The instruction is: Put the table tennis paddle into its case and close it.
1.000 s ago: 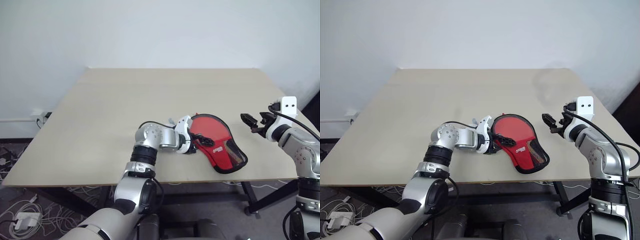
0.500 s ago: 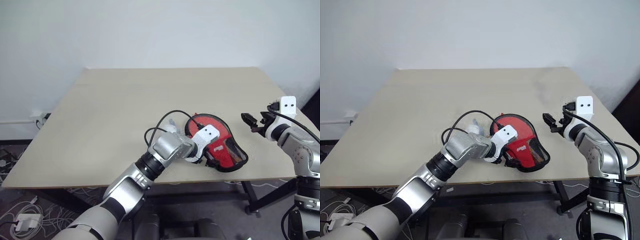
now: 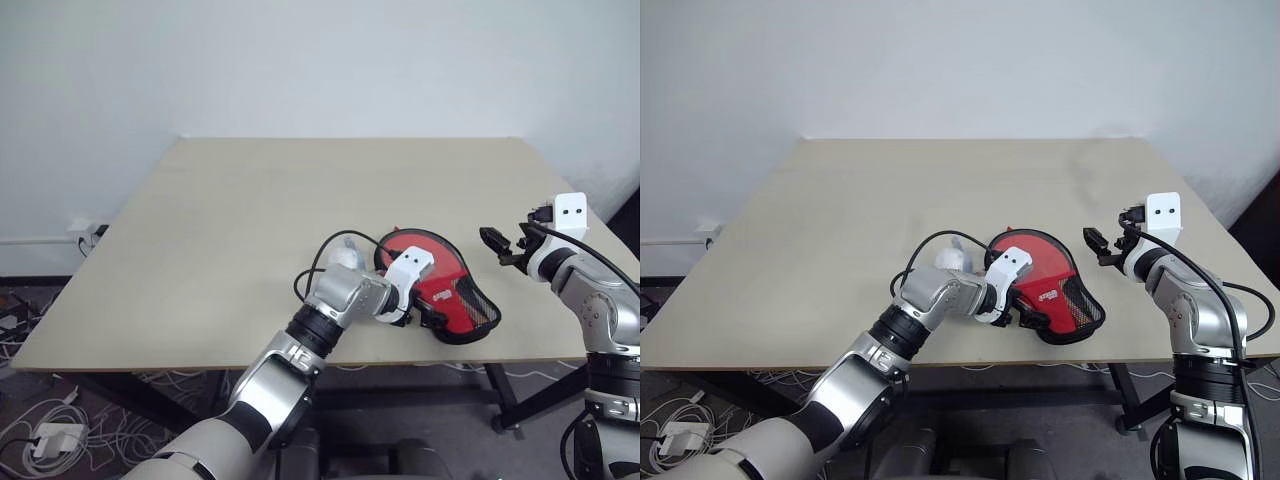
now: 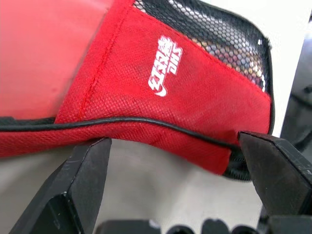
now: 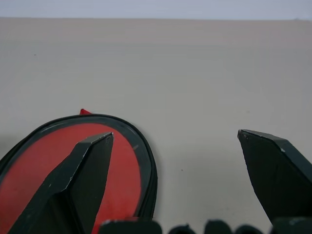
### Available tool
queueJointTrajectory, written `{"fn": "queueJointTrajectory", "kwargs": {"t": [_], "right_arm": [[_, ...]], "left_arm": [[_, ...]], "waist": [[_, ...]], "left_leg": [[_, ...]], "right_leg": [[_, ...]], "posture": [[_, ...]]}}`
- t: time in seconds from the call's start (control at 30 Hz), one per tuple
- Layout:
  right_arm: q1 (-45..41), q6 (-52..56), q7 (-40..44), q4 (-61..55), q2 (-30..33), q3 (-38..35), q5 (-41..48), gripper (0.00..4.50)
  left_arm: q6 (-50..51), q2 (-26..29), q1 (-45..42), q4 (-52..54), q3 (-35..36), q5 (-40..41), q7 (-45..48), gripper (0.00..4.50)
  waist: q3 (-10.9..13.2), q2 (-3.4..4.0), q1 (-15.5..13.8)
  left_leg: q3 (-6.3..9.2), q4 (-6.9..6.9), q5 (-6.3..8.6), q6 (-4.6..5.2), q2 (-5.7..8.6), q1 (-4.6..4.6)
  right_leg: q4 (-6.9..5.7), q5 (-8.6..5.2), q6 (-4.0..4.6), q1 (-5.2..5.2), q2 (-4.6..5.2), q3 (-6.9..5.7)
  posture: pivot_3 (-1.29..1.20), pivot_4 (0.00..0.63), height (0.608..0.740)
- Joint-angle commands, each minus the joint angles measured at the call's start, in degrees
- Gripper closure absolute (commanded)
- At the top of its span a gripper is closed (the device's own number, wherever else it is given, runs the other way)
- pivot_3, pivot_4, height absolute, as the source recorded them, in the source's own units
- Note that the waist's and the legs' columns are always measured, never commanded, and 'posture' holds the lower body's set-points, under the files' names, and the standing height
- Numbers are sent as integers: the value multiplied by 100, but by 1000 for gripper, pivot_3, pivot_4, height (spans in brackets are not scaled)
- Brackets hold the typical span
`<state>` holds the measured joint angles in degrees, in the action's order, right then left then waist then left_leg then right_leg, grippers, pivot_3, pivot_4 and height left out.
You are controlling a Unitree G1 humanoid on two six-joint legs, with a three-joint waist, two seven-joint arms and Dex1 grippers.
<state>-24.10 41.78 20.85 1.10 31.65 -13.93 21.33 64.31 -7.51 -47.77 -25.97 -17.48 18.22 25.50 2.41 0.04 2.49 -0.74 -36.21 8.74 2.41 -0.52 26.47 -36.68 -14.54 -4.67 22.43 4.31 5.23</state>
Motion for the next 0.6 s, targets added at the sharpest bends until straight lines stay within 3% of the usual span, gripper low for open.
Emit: {"fn": "queueJointTrajectory", "kwargs": {"t": [0.03, 0.1, 0.2, 0.4, 0.53, 0.6], "right_arm": [[-111, -149, -4, -102, 8, -61, -41, 50], [-110, -155, -6, -103, 6, -63, -59, 50], [-113, -144, -13, -103, 2, -71, -97, 50], [-97, -152, -24, -76, -9, -87, -153, 50], [-88, -143, -36, -88, -24, -99, -159, 50], [-74, -141, -44, -99, -28, -108, -164, 50]], "left_arm": [[267, -256, -61, -308, 343, 106, -95, 53], [490, -380, -146, -485, 768, 276, -202, 53], [699, -452, -289, -689, 1201, 470, -322, 642], [777, -488, -372, -796, 1431, 533, -525, 2680], [856, -536, -387, -875, 1569, 627, -588, 2680], [874, -596, -421, -956, 1796, 725, -678, 2987]], "waist": [[0, 0, 12], [0, 0, 16], [0, -1, 27], [0, -1, 23], [0, -2, 19], [0, -2, 19]], "left_leg": [[0, 0, 0, 0, 0, 0], [1, 2, 0, 0, -1, 0], [3, 3, 0, 0, -4, -1], [3, 9, 0, -1, -6, 1], [3, 9, 0, -1, -6, 1], [2, 9, 0, -1, -6, 0]], "right_leg": [[0, 0, 0, 0, 0, 0], [-1, 0, 0, 2, -3, 1], [-2, 0, -1, 3, -8, 1], [-3, -3, -7, 3, -13, 4], [-3, -3, -6, 4, -13, 3], [-3, -3, -6, 4, -13, 4]], "posture": [[0, 0, 715], [0, 0, 715], [0, 0, 715], [0, 0, 715], [0, 0, 715], [0, 0, 715]]}}
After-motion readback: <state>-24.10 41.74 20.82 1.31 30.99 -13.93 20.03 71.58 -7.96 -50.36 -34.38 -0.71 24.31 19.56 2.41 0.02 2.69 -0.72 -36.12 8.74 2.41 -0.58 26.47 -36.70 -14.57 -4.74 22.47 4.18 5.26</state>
